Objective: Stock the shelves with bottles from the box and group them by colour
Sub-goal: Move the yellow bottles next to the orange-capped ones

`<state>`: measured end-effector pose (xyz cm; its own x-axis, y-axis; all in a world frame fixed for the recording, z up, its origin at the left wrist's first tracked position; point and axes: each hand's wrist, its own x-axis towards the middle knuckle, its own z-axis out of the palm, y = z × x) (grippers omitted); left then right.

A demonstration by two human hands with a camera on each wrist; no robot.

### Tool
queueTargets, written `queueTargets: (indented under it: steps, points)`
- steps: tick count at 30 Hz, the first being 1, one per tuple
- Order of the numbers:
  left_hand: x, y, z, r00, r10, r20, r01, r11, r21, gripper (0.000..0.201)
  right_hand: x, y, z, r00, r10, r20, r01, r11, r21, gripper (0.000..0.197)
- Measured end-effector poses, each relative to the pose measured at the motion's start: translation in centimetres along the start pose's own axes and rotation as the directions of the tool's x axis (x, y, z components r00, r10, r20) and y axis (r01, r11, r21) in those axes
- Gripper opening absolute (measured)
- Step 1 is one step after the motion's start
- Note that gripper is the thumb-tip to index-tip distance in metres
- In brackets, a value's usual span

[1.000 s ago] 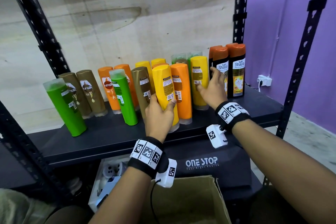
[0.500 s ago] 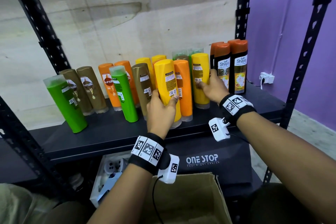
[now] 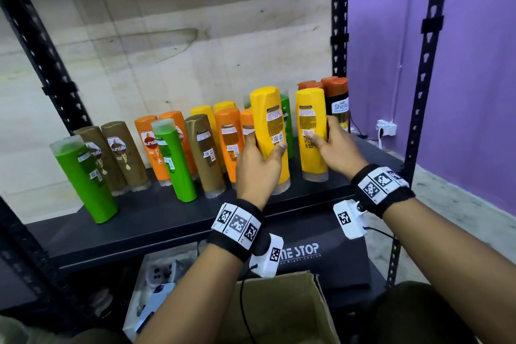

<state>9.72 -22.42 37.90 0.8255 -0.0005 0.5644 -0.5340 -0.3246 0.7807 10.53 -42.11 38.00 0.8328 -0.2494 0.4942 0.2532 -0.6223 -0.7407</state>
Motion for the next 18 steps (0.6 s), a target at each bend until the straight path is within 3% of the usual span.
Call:
queueTargets:
  steps: [6,18]
  points:
    - [-0.2,1.7,4.1,0.996,0.039,0.084,-0.038,0.999,-0.021,0.038,-2.2,2.1,-3.2,0.997,0.037,-0.069,-0.041,0.997,-0.059,0.049]
    - [0.8,1.3,11.6,0.971,-0.045,0.236,0.032,0.998,0.057,0.043,-2.1,5.5,-7.1,0.988,0.046,-0.149,-0.064,0.99,-0.122,0.049]
